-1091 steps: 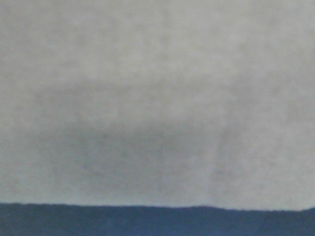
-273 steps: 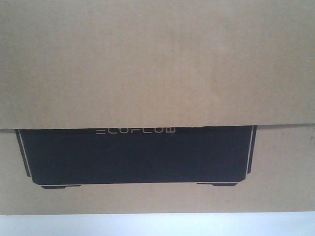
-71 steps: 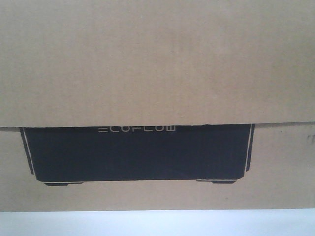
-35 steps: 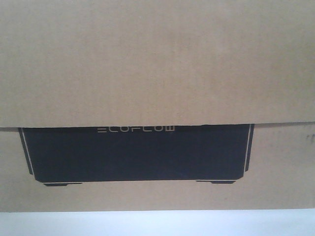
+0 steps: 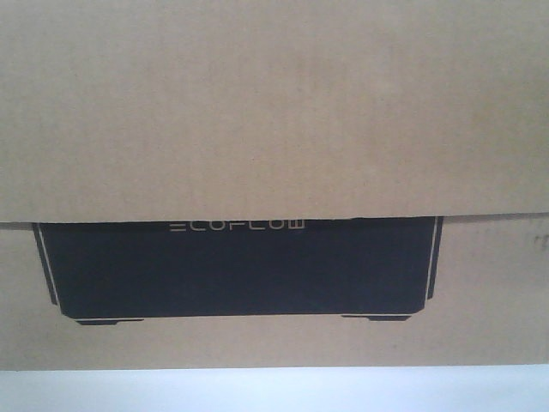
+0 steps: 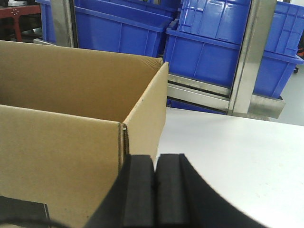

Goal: Grab box from left shelf to table start

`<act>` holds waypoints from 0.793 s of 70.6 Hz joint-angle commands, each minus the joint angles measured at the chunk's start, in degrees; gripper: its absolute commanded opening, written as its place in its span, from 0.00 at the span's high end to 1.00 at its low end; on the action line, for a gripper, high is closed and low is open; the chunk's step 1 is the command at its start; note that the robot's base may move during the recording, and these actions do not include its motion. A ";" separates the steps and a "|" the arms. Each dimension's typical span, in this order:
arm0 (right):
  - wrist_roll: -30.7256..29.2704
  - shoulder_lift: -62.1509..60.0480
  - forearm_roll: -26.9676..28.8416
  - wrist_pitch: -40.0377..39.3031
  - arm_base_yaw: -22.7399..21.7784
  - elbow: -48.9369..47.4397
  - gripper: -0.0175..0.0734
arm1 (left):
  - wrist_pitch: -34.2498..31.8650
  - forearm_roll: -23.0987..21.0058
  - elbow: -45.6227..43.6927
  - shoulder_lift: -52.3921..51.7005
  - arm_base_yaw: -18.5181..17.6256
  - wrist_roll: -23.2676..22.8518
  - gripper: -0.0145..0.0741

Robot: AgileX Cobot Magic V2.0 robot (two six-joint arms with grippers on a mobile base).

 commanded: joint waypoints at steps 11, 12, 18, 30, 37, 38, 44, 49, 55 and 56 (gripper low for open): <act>-0.22 0.91 -1.60 -9.64 -0.61 2.97 0.74 | -5.57 -0.36 0.04 -0.65 0.12 0.11 0.95; -0.22 0.91 -1.65 -10.48 -0.92 3.58 0.74 | -5.57 -0.36 0.04 -0.65 0.12 0.11 0.95; -0.22 0.91 -1.37 -14.21 -4.35 7.82 0.74 | -5.57 -0.46 0.04 -0.65 0.12 0.11 0.95; -0.22 0.85 1.16 -24.27 -14.21 16.44 0.74 | -5.57 -0.46 0.04 -0.65 0.12 0.11 0.95; -0.22 0.03 2.68 -29.87 -17.76 21.35 0.74 | -5.57 -0.46 0.04 -0.65 0.12 0.11 0.95; -0.22 -0.16 2.75 -30.71 -18.01 22.45 0.74 | -5.57 -0.46 0.04 -0.65 0.12 0.11 0.95; -0.22 -0.93 3.33 -36.28 -18.56 27.04 0.74 | -5.57 -0.46 0.04 -0.65 0.12 0.11 0.95; -0.22 -0.87 4.55 -40.75 -18.56 30.67 0.74 | -5.57 -0.46 0.04 -0.65 0.12 0.11 0.95; -0.22 -0.87 6.04 -39.30 -18.56 31.02 0.74 | -5.57 -0.46 0.04 -0.65 0.12 0.11 0.95; -0.22 -0.87 6.04 -39.22 -18.56 31.02 0.74 | -5.57 -0.46 0.04 -0.65 0.12 0.11 0.95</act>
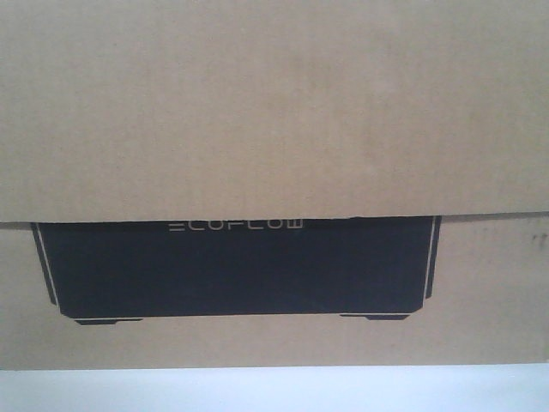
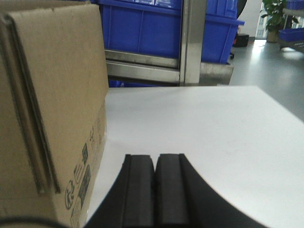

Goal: Grab box from left shelf to table start

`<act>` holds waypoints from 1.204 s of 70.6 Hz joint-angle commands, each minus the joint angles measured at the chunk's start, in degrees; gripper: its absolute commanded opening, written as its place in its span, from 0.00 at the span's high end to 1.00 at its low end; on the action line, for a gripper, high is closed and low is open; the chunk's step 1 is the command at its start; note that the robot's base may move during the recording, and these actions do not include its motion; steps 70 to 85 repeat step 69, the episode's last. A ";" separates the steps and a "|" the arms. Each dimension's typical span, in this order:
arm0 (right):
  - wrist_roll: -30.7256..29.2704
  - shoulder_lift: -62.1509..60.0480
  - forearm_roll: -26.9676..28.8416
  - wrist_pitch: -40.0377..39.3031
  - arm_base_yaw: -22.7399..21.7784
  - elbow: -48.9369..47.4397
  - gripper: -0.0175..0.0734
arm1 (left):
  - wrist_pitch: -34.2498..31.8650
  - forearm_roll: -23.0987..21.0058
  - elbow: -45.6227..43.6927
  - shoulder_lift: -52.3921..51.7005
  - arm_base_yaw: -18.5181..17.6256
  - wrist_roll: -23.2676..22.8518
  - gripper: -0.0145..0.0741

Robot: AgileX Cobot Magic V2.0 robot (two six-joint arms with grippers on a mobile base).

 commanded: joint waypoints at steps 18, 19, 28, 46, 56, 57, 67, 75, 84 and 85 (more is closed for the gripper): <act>-0.22 -0.65 1.06 -5.90 -0.38 -0.68 0.74 | -5.57 -0.46 0.04 -0.65 0.12 0.11 0.95; -0.22 -0.65 1.06 -5.90 -0.38 -0.68 0.74 | -5.57 -0.46 0.04 -0.65 0.12 0.11 0.95; -0.22 -0.65 1.06 -5.84 -0.38 -0.68 0.74 | -5.57 -0.46 0.04 -0.65 0.12 0.11 0.95; -0.22 -0.65 1.06 -5.84 -0.38 -0.68 0.74 | -5.57 -0.46 0.04 -0.65 0.12 0.11 0.95; -0.22 -0.65 1.06 -5.84 -0.38 -0.68 0.74 | -5.57 -0.46 0.04 -0.65 0.12 0.11 0.95; -0.22 -0.65 1.06 -5.84 -0.38 -0.68 0.74 | -5.57 -0.46 0.04 -0.65 0.12 0.11 0.95; -0.22 -0.65 1.06 -5.84 -0.38 -0.68 0.74 | -5.57 -0.46 0.04 -0.65 0.12 0.11 0.95; -0.22 -0.65 1.06 -5.84 -0.38 -0.68 0.74 | -5.57 -0.46 0.04 -0.65 0.12 0.11 0.95; -0.22 -0.65 1.06 -5.84 -0.38 -0.68 0.74 | -5.57 -0.46 0.04 -0.65 0.12 0.11 0.95; -0.22 -0.65 1.06 -5.84 -0.38 -0.68 0.74 | -5.57 -0.46 0.04 -0.65 0.12 0.11 0.95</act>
